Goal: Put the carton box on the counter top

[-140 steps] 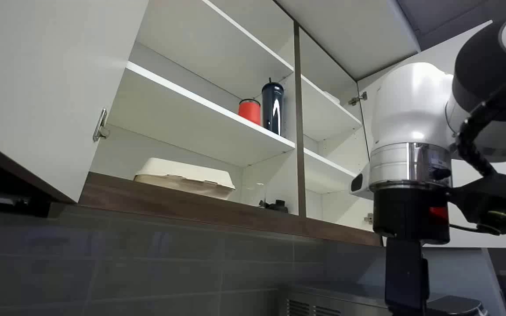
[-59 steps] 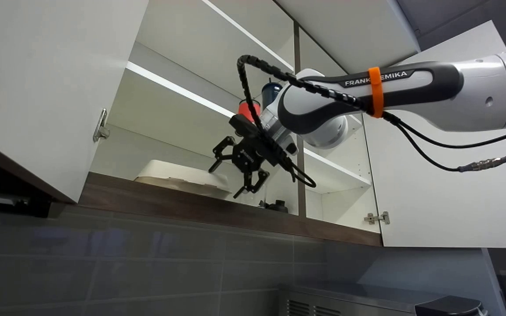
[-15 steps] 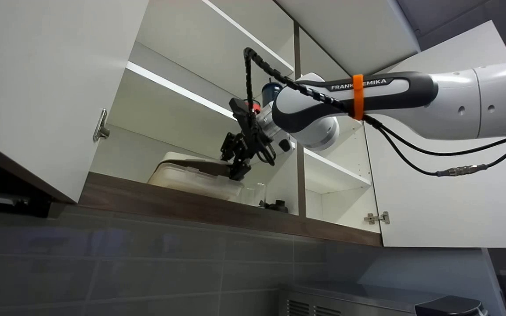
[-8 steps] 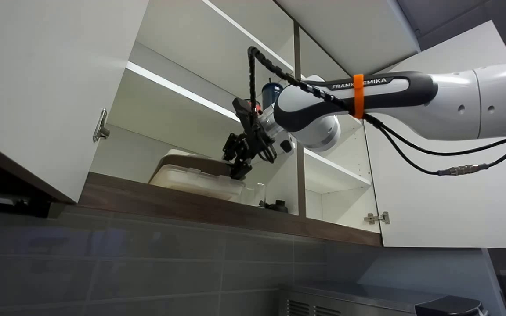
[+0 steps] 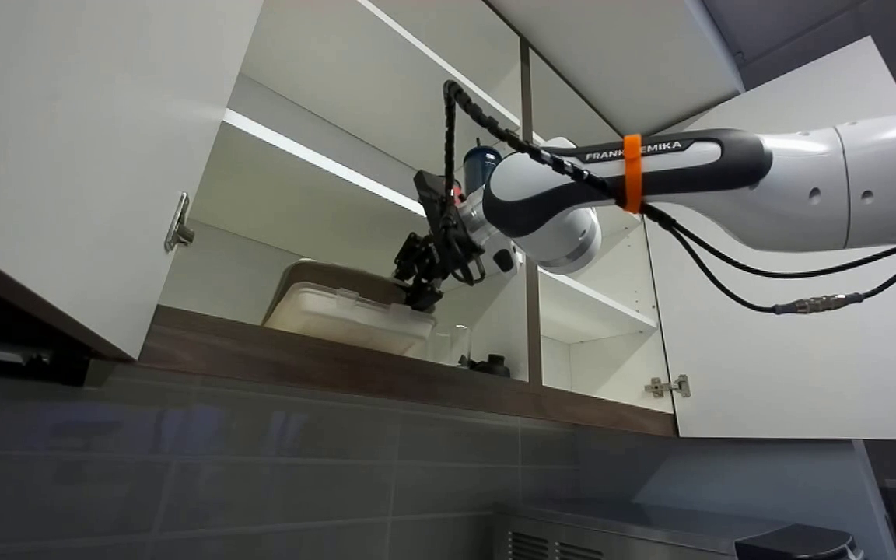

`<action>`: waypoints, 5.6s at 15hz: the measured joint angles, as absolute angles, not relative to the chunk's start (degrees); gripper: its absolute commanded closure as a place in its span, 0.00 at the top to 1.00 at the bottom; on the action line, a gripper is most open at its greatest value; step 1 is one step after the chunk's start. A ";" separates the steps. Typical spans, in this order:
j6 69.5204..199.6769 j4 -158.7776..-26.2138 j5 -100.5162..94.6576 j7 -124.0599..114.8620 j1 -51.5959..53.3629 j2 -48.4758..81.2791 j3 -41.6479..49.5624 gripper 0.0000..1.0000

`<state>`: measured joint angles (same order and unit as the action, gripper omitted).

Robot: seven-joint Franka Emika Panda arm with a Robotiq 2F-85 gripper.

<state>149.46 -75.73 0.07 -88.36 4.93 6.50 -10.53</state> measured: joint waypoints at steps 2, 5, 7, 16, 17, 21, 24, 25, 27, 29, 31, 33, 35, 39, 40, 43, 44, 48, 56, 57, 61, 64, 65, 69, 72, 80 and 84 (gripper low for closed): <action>149.48 -75.75 0.07 -88.64 4.93 6.50 -10.50 0.47; 149.49 -76.04 0.07 -89.12 4.93 6.50 -10.49 0.71; 149.58 -76.25 0.07 -89.75 4.95 6.50 -10.49 0.84; 149.49 -76.43 -1.03 -93.70 5.09 6.05 -10.47 1.00; 149.07 -76.41 -1.06 -93.71 5.08 5.74 -10.47 1.00; 141.53 -75.91 -3.02 -93.73 5.04 3.70 -10.11 1.00; 137.63 -75.47 -3.66 -93.58 5.04 2.71 -10.05 1.00; 137.07 -75.36 -3.66 -93.58 5.05 2.69 -10.07 1.00; 135.79 -75.25 -3.65 -93.58 5.09 2.79 -10.17 1.00; 132.07 -74.72 -3.61 -93.23 5.25 2.98 -10.45 1.00; 126.81 -73.38 -4.09 -92.80 5.77 3.40 -10.61 1.00; 122.19 -71.48 -4.36 -92.04 6.30 3.96 -10.93 1.00; 117.87 -68.79 -4.74 -91.10 7.28 4.75 -10.87 1.00; 113.27 -64.41 -6.17 -88.47 8.30 6.16 -11.14 1.00; 113.29 -63.97 -6.28 -87.65 8.25 6.37 -11.11 1.00; 114.60 -63.31 -6.19 -85.22 7.62 6.62 -10.55 1.00; 115.59 -63.31 -5.95 -84.24 7.24 6.63 -10.25 1.00; 116.96 -63.31 -2.92 -78.93 5.21 6.62 -9.46 1.00; 115.70 -63.31 3.90 -61.68 1.19 5.25 -8.51 1.00; 115.17 -63.36 4.27 -59.96 0.85 5.18 -8.47 1.00; 112.03 -63.98 7.64 -53.97 0.13 5.30 -8.46 1.00; 109.72 -64.91 10.33 -50.54 -0.36 5.41 -8.44 1.00; 109.25 -65.20 11.16 -49.55 -0.54 5.50 -8.44 1.00; 108.90 -66.58 15.12 -46.49 -1.17 5.73 -8.44 1.00; 108.90 -66.98 18.43 -45.74 -1.50 5.88 -8.44 1.00; 114.68 -68.78 25.74 -45.73 -2.60 6.07 -8.38 1.00; 116.81 -69.81 27.36 -45.03 -2.80 6.14 -8.39 1.00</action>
<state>116.81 -69.81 27.36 -45.03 -2.80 6.14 -8.39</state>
